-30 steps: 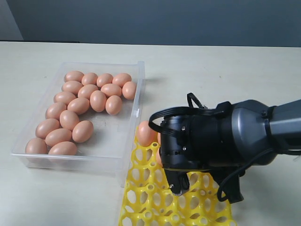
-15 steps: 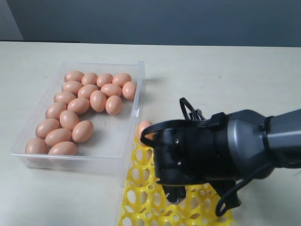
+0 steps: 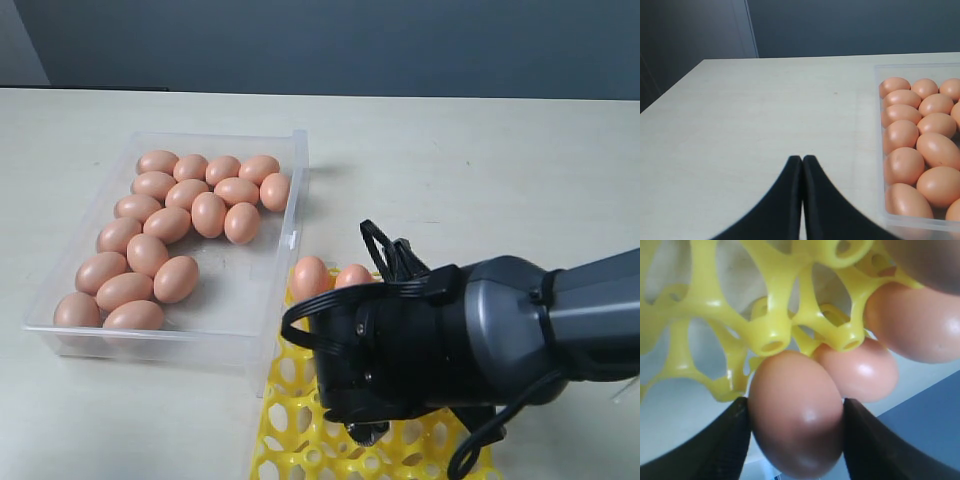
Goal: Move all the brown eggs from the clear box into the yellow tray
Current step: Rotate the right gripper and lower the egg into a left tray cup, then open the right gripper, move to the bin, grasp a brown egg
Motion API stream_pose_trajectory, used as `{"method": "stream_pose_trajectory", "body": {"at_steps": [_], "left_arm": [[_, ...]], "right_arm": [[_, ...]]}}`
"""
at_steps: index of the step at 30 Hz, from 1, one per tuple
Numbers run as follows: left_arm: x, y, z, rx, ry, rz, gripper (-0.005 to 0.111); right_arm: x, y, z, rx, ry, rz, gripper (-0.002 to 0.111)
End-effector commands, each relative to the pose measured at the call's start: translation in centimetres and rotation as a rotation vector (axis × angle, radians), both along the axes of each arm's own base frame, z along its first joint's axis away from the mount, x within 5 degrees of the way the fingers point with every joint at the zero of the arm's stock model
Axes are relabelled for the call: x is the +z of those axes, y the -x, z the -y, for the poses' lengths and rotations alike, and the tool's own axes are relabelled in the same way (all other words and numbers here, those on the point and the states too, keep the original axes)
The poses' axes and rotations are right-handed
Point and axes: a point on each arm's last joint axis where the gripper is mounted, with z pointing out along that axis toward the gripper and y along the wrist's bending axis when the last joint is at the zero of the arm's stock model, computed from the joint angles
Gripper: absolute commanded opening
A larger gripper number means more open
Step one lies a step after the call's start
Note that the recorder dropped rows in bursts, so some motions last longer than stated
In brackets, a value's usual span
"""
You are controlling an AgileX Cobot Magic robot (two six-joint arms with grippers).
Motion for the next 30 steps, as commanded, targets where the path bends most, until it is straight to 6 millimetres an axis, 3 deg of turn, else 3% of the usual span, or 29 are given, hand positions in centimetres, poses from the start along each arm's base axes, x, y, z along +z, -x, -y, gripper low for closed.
{"method": "stream_pose_trajectory", "body": {"at_steps": [1,13,19,25,30], "left_arm": [[0.0,0.0,0.0,-0.005,-0.003,0.012,0.000],[0.0,0.0,0.0,-0.005,-0.003,0.012,0.000],[0.0,0.0,0.0,-0.005,-0.003,0.012,0.000],[0.0,0.0,0.0,-0.005,-0.003,0.012,0.000],[0.0,0.0,0.0,-0.005,-0.003,0.012,0.000]], "right_arm": [[0.1,0.0,0.1,0.003,0.015,0.013,0.033],[0.2,0.0,0.3,-0.013,0.043,0.017,0.034],[0.3,0.0,0.3,-0.008,0.043,0.021,0.066],[0.4,-0.2,0.3,0.008,0.047,0.038,0.066],[2.2,-1.6,-0.4,0.117,0.044,0.263,0.066]]}}
